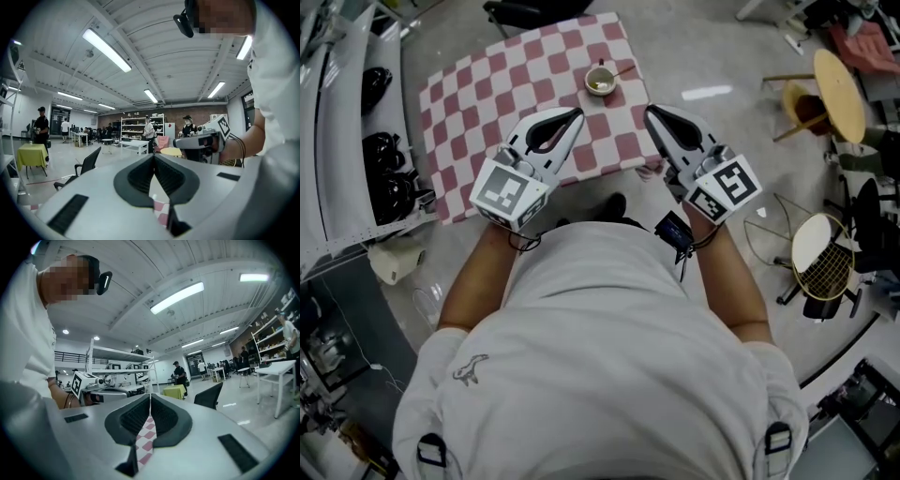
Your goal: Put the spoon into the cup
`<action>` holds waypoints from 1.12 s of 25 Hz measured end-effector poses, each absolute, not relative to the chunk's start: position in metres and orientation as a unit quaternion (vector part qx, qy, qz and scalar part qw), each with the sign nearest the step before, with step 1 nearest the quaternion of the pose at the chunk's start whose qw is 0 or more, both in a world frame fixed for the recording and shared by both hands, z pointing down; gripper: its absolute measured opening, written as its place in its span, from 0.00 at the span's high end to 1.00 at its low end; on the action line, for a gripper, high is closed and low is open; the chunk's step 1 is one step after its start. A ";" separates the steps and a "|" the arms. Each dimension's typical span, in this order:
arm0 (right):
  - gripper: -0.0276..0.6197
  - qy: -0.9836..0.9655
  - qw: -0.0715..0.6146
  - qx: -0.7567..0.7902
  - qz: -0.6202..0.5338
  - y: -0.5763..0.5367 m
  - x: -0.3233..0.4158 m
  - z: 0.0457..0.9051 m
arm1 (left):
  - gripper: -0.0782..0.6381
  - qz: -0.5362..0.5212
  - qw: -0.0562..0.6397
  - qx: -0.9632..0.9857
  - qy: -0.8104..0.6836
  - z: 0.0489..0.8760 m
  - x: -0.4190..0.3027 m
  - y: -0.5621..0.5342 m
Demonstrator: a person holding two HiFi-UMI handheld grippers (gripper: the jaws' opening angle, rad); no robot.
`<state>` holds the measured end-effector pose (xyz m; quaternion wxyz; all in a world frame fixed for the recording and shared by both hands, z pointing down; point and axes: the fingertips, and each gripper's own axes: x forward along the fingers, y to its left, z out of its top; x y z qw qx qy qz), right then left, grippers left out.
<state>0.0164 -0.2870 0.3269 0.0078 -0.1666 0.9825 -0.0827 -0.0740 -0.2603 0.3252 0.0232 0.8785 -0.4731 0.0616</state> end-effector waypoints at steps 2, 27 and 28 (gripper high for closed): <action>0.90 0.983 0.005 -0.168 -0.075 -0.275 0.007 0.325 | 0.87 0.056 0.017 0.882 -0.468 0.319 -0.079 -0.247; 0.90 0.971 -0.006 -0.229 -0.071 -0.110 -0.016 0.326 | 0.87 0.034 0.066 0.904 -0.420 0.337 -0.117 -0.093; 0.90 0.971 -0.003 -0.228 -0.070 -0.108 -0.011 0.323 | 0.87 0.035 0.063 0.904 -0.422 0.334 -0.113 -0.090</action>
